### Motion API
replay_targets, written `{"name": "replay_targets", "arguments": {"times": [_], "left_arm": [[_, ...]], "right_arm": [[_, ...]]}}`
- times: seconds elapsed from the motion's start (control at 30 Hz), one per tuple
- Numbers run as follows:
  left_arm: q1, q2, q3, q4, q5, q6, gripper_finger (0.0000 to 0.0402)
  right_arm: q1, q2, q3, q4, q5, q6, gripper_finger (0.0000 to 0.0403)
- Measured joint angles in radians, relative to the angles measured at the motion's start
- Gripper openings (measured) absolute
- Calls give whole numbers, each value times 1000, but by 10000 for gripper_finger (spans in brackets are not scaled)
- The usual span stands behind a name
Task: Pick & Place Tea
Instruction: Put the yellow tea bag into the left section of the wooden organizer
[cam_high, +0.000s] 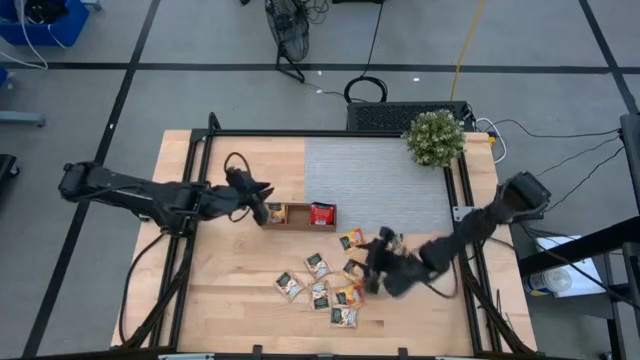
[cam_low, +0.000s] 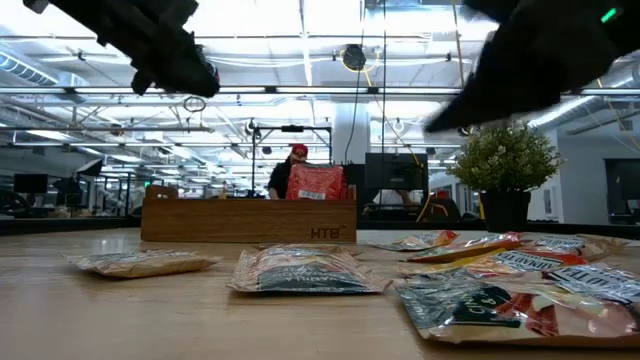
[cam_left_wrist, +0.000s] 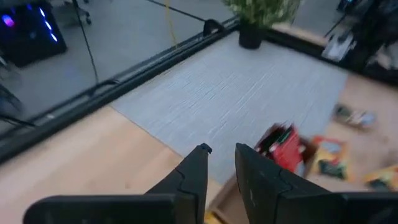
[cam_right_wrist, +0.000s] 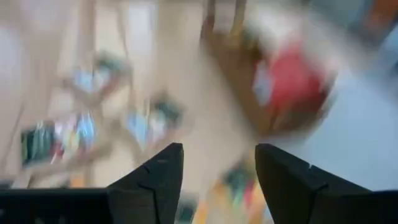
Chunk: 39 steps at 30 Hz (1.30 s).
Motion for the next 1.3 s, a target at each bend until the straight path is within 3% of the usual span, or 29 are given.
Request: {"name": "replay_targets", "arguments": {"times": [0.07,0.33,0.73,1.1,1.3], "left_arm": [[-13,-11,0,1,22,-38,88],[-54,0,-1,-1,86,-68,88],[-64,-1,-1,2,86,-147,88],[-64,-1,-1,3,86,-147,88],[-63,-1,-1,2,85,-147,88]], "right_arm": [[-59,-20,-15,-125,-140,149,187],[-173,-44,-137,-129,-252,322,187],[-302,-45,-174,10,-532,317,187],[-378,-14,-174,17,-589,284,187],[-381,56,-171,112,-597,268,187]]}}
